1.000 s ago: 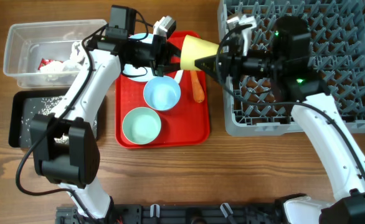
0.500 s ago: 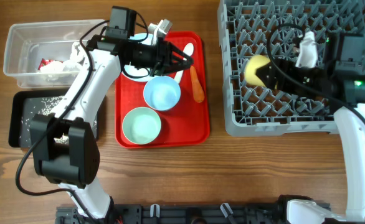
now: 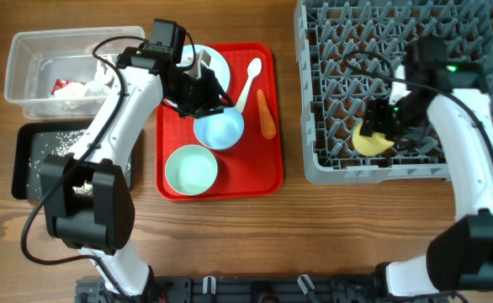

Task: Sort waste into correct bins and load items into the dishwasher rack
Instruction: 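Place the yellow cup into the dish rack with the right gripper, then grasp the carrot on the red tray with the left gripper, then carry the carrot left and drop it onto the black tray, then move the right gripper to the blue bowl and grasp its rim, then lift the blue bowl and carry it right into the dish rack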

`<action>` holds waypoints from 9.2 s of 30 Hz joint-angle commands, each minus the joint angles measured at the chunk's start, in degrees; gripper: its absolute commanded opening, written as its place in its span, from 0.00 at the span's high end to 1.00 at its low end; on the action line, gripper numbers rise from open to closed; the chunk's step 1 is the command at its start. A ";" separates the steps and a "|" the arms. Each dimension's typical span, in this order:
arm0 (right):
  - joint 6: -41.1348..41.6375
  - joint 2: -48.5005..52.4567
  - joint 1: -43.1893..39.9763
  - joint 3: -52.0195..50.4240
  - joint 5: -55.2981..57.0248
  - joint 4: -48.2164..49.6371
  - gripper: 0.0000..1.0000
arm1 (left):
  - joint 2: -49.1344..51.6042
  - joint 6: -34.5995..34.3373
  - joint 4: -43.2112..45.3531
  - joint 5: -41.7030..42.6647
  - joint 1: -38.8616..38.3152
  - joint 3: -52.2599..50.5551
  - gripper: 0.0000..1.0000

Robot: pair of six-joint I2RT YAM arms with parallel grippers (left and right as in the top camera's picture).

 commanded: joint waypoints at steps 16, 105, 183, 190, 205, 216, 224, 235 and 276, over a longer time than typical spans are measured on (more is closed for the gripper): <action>4.31 4.66 4.42 7.65 2.82 0.28 0.03 | -1.18 6.54 -0.44 -9.31 0.33 0.87 0.62; 3.80 2.36 0.26 14.29 -0.59 4.81 0.06 | -18.58 -11.54 -12.26 -52.39 -4.22 11.37 0.85; 4.26 24.52 32.30 14.25 -5.16 25.77 0.16 | -13.84 3.45 -1.20 -23.12 14.49 -8.50 0.28; 2.08 28.74 32.41 14.03 -5.14 28.24 0.39 | -13.81 3.43 0.13 -26.21 15.50 -8.50 0.00; -6.45 28.87 32.44 10.80 -7.04 34.16 0.59 | -13.81 3.41 0.11 -26.34 15.50 -8.50 0.00; -7.87 29.88 32.44 10.80 -8.90 35.32 0.60 | -14.40 3.45 1.88 -29.14 15.78 -7.39 0.00; -9.57 31.23 32.41 10.80 -10.12 35.36 0.60 | -23.30 3.45 0.50 -42.95 21.68 -3.78 0.00; -9.14 31.28 32.22 11.10 -9.16 34.77 0.96 | -30.51 3.43 -0.04 -54.88 28.09 -3.80 0.00; -72.13 41.20 18.80 14.86 65.33 99.41 0.96 | -30.53 3.43 -0.04 -54.86 28.09 -3.80 0.00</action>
